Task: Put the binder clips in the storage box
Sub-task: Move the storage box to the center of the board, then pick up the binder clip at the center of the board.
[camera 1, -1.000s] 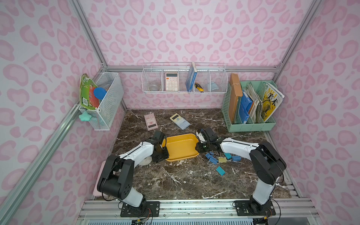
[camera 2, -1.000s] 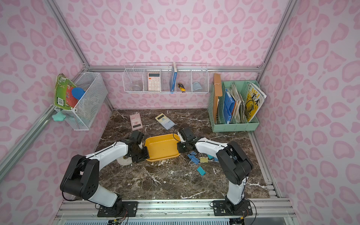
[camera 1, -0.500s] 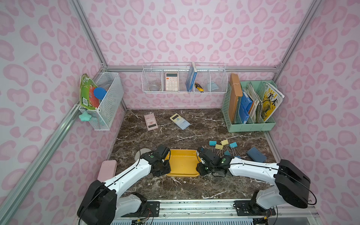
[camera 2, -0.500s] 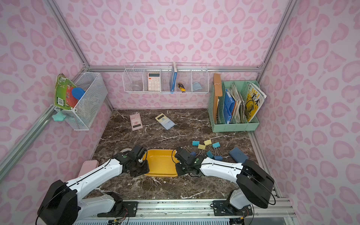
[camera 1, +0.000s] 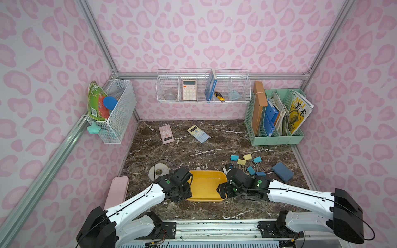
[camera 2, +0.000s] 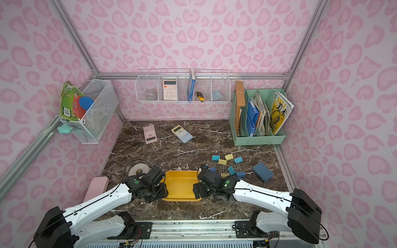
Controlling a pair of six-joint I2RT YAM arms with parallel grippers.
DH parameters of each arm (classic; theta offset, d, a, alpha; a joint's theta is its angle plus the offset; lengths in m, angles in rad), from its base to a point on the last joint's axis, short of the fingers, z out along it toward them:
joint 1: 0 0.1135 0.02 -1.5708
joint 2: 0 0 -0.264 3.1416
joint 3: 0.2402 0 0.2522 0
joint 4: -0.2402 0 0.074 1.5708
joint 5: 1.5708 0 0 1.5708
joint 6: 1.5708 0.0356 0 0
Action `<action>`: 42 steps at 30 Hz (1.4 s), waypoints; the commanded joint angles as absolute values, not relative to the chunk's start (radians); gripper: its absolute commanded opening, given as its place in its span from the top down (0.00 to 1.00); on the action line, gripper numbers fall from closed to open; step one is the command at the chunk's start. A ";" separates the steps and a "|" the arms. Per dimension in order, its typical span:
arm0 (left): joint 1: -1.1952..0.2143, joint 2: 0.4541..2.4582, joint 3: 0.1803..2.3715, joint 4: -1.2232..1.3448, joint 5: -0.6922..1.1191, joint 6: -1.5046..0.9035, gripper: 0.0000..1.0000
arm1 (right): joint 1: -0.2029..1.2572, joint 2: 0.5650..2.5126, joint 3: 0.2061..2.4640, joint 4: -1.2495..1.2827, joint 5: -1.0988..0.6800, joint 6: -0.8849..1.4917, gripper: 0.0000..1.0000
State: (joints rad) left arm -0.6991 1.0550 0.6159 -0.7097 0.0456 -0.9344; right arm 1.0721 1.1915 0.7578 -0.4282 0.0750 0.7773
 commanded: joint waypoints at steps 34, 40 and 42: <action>-0.595 1.016 0.656 -0.724 -0.018 -0.833 0.41 | 0.609 1.367 0.715 -0.443 0.200 0.630 0.17; -0.595 1.011 0.647 -0.725 -0.024 -0.838 0.42 | 0.609 1.397 0.704 -0.416 0.186 0.631 0.20; -0.594 1.007 0.649 -0.736 -0.041 -0.838 0.41 | 0.608 1.399 0.693 -0.399 0.175 0.634 0.21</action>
State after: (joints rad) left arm -0.5957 1.0119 0.6460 -0.7155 -0.0185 -0.8417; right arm 0.6086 1.3972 0.7025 -0.4236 0.1890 0.6315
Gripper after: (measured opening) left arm 0.585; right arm 0.794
